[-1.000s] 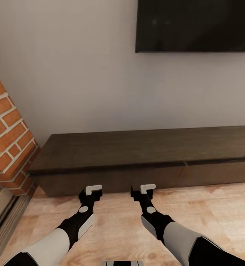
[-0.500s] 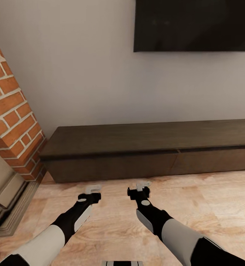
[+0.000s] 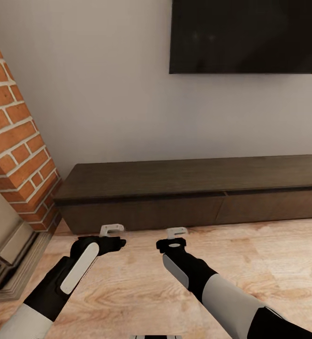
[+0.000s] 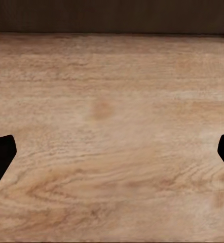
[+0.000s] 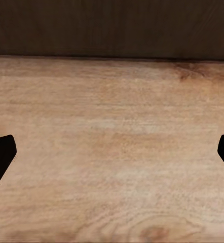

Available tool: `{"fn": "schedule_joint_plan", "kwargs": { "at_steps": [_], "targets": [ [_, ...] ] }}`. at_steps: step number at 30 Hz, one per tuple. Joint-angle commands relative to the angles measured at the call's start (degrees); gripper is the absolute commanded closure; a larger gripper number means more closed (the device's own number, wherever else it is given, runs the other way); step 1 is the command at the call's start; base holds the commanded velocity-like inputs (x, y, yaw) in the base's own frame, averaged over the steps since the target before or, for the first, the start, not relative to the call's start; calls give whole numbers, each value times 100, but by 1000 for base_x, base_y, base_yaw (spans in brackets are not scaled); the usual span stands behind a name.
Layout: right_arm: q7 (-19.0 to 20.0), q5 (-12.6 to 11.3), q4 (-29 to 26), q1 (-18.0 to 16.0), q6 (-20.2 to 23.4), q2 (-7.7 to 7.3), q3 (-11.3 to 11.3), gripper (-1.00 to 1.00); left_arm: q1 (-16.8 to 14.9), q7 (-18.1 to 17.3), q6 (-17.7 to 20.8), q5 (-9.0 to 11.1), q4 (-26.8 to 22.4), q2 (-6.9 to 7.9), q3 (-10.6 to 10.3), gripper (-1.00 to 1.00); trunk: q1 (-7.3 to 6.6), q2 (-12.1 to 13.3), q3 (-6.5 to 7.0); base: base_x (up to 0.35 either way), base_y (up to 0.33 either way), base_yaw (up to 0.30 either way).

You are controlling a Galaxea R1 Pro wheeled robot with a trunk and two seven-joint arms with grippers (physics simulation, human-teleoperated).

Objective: Place each of the two pumpkins and all three candles from the living room inside a cabinet in the living room (use any cabinet), then make sure every cabinet is closed, and position the cauldron so it is next to a table in the living room.

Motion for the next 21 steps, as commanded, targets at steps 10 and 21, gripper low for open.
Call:
{"fn": "schedule_joint_plan", "kwargs": {
  "at_steps": [10,21],
  "targets": [
    [-33,-58,11,-7,1,-4,40,-100,4,294,794,202,-74,-22,881,-100,-26,11,217,0,0,0],
    [35,-65,12,-7,89,-3,45,-100,4,297,810,225,-19,-24,908,-100,-55,26,461,-20,0,-17]
  ]
}}
